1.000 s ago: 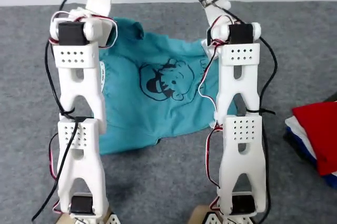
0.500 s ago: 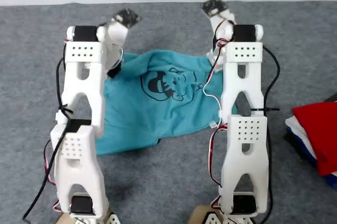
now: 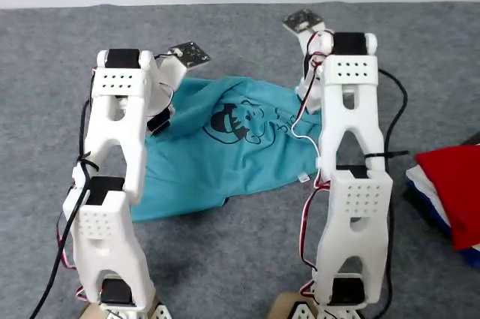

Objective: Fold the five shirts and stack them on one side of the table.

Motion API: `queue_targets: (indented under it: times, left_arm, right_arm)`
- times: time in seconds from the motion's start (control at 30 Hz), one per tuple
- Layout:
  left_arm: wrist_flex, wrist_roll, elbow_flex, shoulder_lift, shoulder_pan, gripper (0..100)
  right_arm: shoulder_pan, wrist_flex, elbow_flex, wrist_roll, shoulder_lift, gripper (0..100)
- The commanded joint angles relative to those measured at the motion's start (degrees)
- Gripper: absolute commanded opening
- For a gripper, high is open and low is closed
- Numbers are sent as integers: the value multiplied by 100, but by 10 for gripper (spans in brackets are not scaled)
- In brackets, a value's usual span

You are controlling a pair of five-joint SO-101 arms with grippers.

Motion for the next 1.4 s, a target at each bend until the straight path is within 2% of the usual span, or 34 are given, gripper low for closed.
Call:
queue_targets:
  times: [0.0, 0.2, 0.6, 0.7, 0.8, 0.83, 1.0, 1.2, 1.37]
  left_arm:
    - [123, -44, -40, -396, 44, 2]
    - [35, -35, -31, -396, 35, 2]
    - [9, -35, -31, -308, 35, 2]
    - [-79, -26, -31, -97, 35, 2]
    - [-62, -9, -48, -9, 35, 2]
    - [-62, -9, -57, -26, 35, 2]
    - [-88, -9, -66, -325, 44, 2]
    - [-88, 9, -66, -703, 44, 2]
    - [-70, 299, -198, -993, 44, 2]
  right_arm:
    - [84, -338, -62, -387, -576, 250]
    - [40, -1147, 9, -941, -207, 251]
    - [-84, -1859, 0, -1152, 989, 247]
    - [-110, -1859, 0, -1134, 1007, 185]
    - [-101, -1859, 0, -747, 866, 21]
    - [-92, -1833, 0, -545, 787, 4]
    - [-31, -1719, 0, -220, 180, 11]
    - [-22, -1710, 0, -211, -716, 10]
    - [-31, -1701, 0, -211, -1402, 10]
